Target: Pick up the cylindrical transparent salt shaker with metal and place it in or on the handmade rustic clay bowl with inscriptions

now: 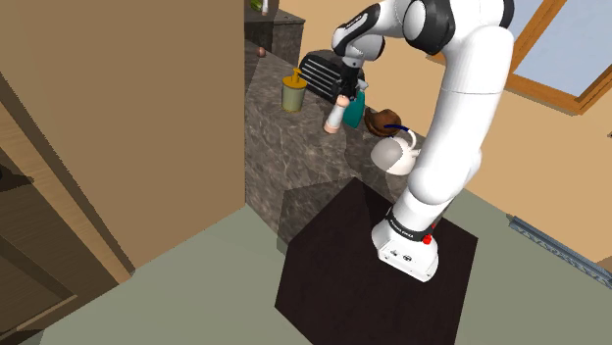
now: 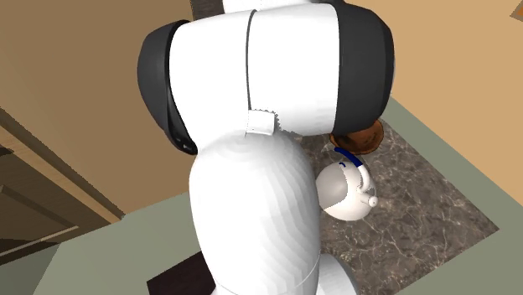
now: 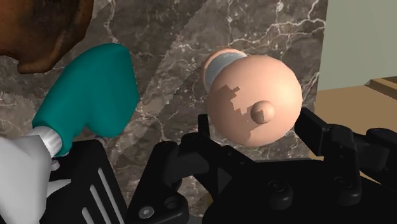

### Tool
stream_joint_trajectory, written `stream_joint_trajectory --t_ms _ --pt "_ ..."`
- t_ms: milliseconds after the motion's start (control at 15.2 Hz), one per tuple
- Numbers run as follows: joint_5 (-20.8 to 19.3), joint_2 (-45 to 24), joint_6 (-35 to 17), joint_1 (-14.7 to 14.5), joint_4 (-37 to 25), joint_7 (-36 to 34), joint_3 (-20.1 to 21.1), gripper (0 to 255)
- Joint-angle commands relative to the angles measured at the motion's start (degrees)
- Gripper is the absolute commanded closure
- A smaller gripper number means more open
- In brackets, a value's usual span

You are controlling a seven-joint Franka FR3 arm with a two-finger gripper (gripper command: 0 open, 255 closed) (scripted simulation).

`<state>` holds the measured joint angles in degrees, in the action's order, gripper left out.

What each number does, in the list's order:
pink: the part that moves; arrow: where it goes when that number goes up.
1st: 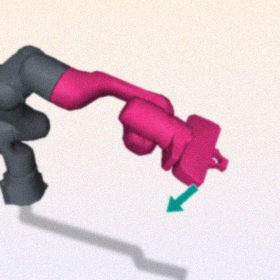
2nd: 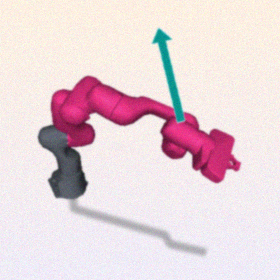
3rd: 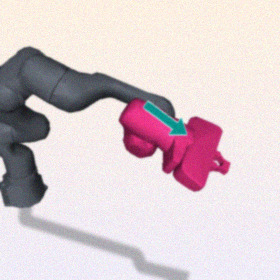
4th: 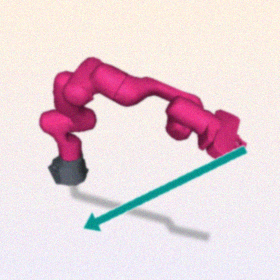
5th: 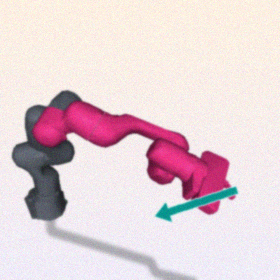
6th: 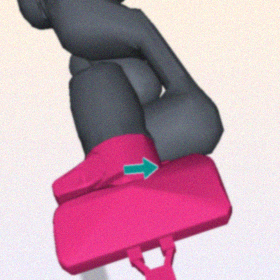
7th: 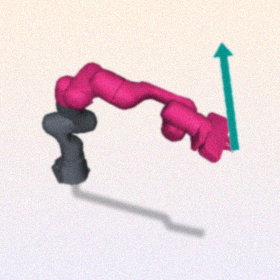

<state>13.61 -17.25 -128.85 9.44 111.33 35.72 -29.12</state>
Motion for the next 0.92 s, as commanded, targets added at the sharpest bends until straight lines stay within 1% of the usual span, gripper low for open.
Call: stream_joint_trajectory --t_ms 0,858 --pt "-0.6 0.8 1.3 -0.2 -0.7 -0.4 -0.3 255" --pt "-4.0 5.1 9.9 -1.0 -5.7 -2.9 -1.3 255"
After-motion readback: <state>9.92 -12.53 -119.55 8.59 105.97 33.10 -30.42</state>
